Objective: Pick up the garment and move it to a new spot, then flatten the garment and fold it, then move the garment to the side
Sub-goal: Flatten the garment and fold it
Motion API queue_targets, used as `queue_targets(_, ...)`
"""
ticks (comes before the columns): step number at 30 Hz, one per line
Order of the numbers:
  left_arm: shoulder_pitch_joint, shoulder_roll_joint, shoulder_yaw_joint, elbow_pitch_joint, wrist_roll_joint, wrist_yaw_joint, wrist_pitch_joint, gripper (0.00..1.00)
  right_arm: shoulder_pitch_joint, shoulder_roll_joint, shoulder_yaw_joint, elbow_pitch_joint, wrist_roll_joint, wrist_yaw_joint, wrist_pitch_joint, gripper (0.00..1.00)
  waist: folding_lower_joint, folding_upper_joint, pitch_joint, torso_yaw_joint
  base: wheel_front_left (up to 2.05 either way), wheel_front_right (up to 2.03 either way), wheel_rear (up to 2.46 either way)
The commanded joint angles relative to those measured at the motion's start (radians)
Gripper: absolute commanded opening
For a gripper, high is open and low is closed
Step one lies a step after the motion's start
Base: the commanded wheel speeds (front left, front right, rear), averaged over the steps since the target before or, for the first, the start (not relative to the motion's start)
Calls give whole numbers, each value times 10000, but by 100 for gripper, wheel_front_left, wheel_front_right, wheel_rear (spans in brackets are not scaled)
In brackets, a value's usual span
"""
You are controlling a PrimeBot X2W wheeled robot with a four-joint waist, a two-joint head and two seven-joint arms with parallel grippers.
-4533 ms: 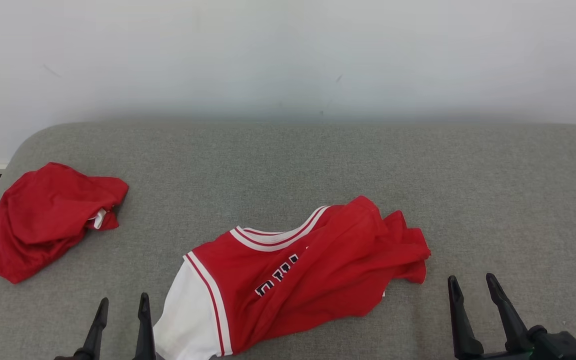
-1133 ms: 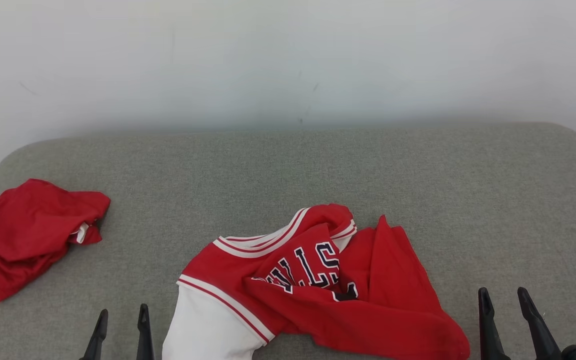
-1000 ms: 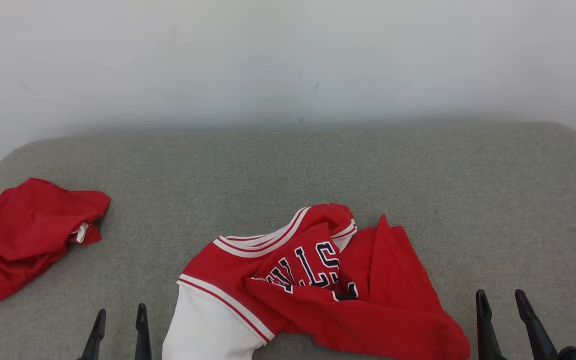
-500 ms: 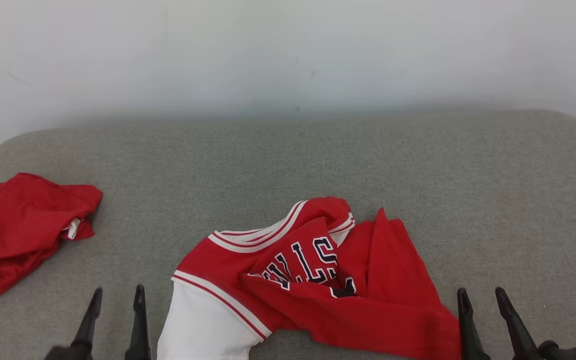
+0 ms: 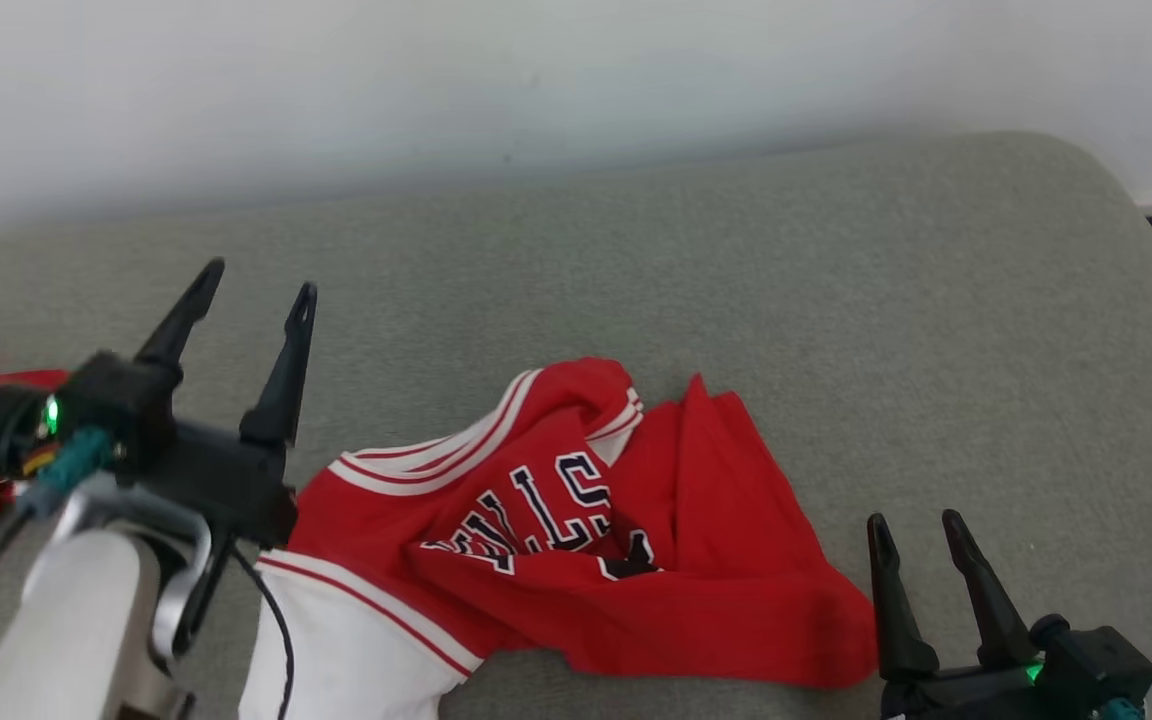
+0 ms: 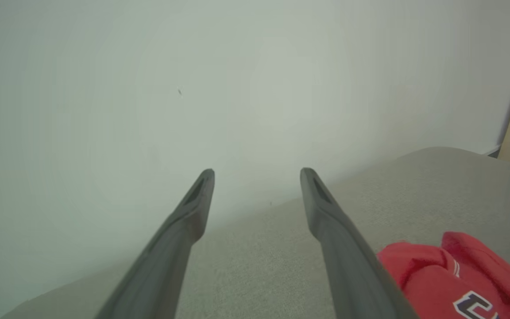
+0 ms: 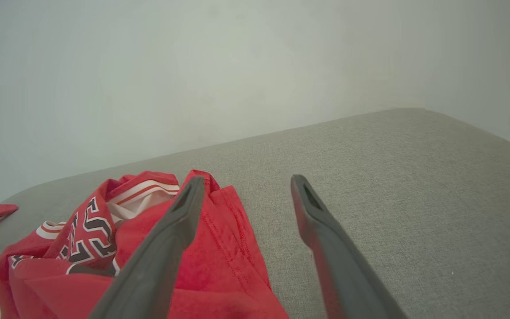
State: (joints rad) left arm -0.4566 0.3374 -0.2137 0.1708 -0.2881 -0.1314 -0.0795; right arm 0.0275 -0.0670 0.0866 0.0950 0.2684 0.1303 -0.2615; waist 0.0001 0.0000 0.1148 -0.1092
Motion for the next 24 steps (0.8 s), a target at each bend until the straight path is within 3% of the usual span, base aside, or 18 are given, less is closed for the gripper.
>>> queue_targets(1,-545,343,-367,138,-414,24,216,100,-177,64,95,52,91,10,-48,100,-1,0,615,-701,0,0,0)
queue_targets(14,-2908,1729,-3882,1763,-2854,22,1597,100,-899,160,449,289,268,10,-50,100,-1,0,1479,-1927,0,0,0)
queue_targets(24,-3259,2243,-5773,2683,-4227,20,2157,100,-1040,173,532,357,512,10,-51,100,-1,0,1617,-2399,0,0,0)
